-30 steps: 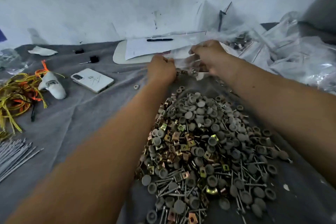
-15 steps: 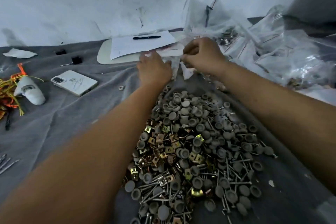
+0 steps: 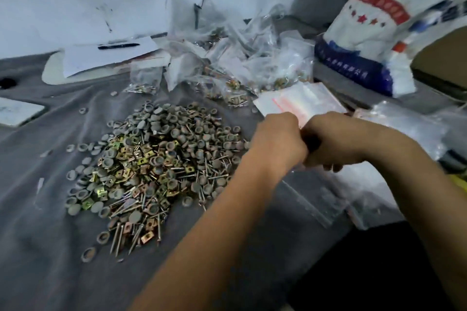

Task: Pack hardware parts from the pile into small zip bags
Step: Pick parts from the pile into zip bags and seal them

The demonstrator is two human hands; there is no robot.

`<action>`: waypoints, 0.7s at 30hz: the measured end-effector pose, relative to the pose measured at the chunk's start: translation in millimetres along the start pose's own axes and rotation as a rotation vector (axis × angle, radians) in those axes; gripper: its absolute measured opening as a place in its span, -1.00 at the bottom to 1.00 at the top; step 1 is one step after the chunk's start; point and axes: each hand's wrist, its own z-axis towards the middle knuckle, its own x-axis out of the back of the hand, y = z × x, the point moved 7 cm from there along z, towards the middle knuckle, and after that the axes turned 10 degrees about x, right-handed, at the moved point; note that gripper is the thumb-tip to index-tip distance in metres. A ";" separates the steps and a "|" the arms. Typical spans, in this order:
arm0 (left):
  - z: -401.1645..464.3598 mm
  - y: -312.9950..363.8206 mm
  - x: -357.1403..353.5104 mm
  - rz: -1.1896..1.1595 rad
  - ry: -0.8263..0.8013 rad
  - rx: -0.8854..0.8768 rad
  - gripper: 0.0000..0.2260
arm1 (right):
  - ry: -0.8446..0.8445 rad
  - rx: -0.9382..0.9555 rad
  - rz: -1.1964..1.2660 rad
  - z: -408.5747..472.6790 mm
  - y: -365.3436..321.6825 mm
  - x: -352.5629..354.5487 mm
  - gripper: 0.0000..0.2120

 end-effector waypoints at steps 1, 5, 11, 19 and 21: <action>-3.4 2.3 -8.1 0.028 -0.022 0.010 -0.86 | -0.033 0.004 -0.014 -7.4 1.0 -11.6 -0.74; -9.5 1.8 -21.7 0.042 -0.105 0.034 -0.92 | -0.050 0.059 -0.210 -10.6 -9.6 -44.4 -0.58; 3.2 -23.8 -16.2 -0.112 -0.129 0.128 -0.83 | 0.026 0.028 0.135 2.4 -0.3 -40.4 -0.93; -26.7 -57.1 62.5 -0.701 -0.068 -0.156 -0.63 | 0.375 0.265 1.112 8.6 -37.2 10.6 -0.84; -40.9 -76.1 90.3 -0.679 -0.014 -0.211 -0.80 | 0.430 0.273 1.272 20.6 -53.0 15.9 -0.79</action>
